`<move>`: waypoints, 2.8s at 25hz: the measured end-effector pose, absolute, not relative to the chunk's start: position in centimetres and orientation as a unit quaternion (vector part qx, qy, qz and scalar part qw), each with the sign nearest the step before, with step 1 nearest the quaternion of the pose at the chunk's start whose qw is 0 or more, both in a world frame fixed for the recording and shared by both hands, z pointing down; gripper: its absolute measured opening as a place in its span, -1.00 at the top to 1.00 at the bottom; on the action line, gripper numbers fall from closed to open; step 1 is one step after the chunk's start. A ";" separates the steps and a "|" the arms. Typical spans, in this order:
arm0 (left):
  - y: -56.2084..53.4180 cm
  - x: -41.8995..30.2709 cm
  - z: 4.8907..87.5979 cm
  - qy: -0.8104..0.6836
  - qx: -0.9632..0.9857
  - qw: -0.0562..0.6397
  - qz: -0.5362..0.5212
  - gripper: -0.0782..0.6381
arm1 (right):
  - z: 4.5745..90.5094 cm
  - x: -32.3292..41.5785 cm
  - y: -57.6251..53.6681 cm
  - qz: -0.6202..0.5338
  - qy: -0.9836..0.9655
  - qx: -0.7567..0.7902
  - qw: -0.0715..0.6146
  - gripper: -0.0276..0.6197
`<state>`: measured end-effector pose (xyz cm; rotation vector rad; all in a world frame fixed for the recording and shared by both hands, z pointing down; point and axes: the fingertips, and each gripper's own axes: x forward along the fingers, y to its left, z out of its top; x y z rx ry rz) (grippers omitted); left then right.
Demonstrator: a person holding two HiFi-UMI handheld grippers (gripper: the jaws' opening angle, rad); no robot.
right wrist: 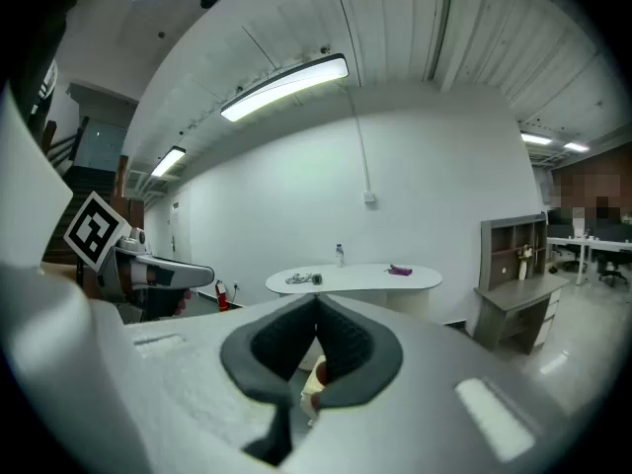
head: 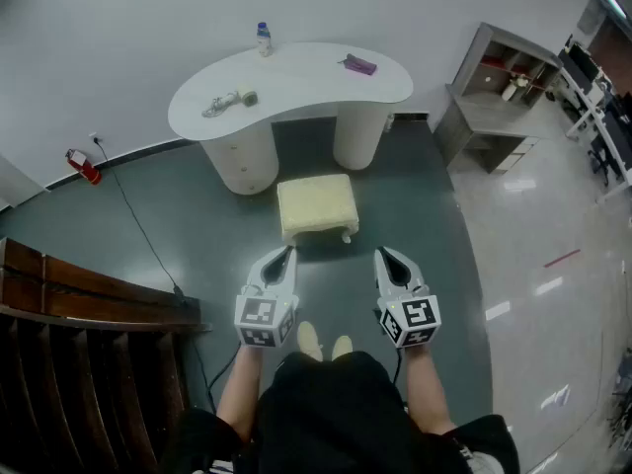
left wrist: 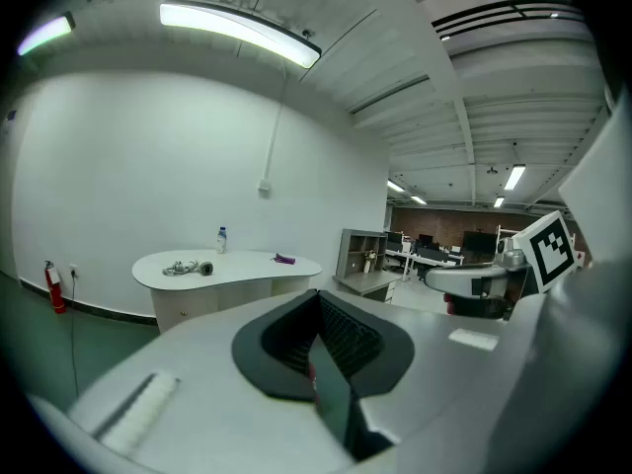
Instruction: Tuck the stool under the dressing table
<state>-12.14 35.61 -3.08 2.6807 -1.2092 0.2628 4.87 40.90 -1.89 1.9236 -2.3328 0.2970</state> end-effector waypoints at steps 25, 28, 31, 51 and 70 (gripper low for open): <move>29.3 -15.7 -3.8 -0.400 0.909 0.094 0.071 0.76 | -2.8 3.4 35.3 0.096 -0.740 0.664 0.043 0.91; 28.1 -15.4 -3.4 -0.400 0.909 0.098 0.071 0.76 | -2.6 3.6 34.2 0.100 -0.740 0.663 0.046 0.91; 26.6 -15.1 -2.7 -0.403 0.906 0.104 0.073 0.76 | -2.3 4.1 32.5 0.103 -0.742 0.660 0.048 0.91; 9.5 -5.9 1.9 -0.463 0.868 0.149 0.099 0.76 | 2.5 12.8 11.8 0.158 -0.786 0.594 0.062 0.91; -1.7 -2.7 15.5 -0.479 0.833 0.215 0.175 0.76 | 14.5 15.6 -0.9 0.231 -0.796 0.551 0.100 0.91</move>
